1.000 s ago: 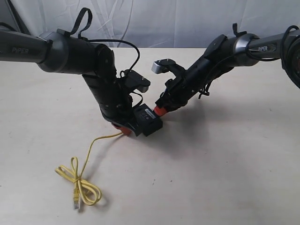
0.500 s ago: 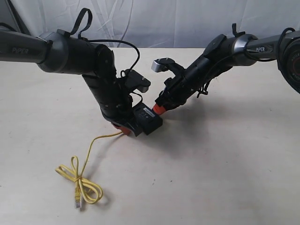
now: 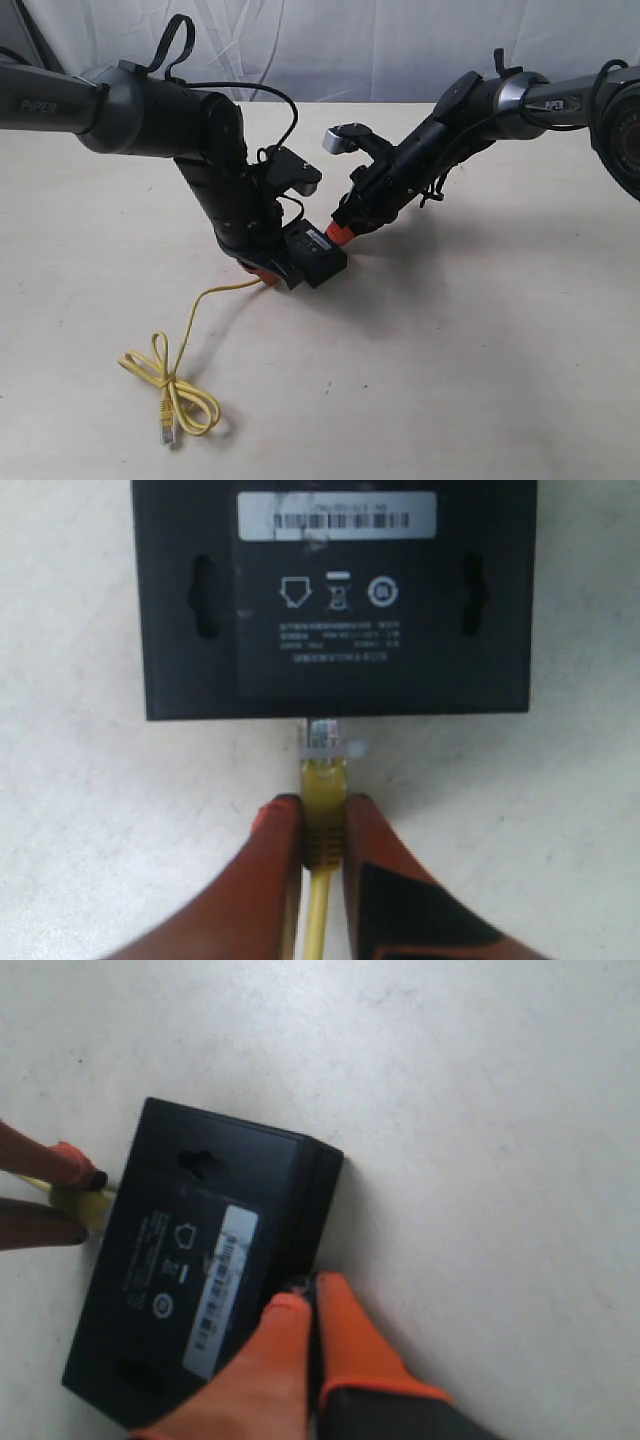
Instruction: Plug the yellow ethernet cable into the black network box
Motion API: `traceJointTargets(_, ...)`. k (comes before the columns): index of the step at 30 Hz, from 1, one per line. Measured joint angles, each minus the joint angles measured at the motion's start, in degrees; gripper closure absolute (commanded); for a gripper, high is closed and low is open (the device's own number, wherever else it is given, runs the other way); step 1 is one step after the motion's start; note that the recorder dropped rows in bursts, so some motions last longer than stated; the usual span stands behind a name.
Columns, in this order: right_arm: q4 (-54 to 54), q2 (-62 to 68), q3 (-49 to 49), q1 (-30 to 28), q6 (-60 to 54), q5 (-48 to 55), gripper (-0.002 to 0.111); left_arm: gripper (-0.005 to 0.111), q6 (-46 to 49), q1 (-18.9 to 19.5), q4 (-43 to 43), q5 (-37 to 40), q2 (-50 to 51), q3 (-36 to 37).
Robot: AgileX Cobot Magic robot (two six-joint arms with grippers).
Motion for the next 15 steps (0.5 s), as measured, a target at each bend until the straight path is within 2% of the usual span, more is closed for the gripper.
traceJointTargets(15,-0.56,0.00,-0.13,0.00,0.00,0.11,0.109,0.107,0.10,0.00,-0.09,0.33,0.00,0.00)
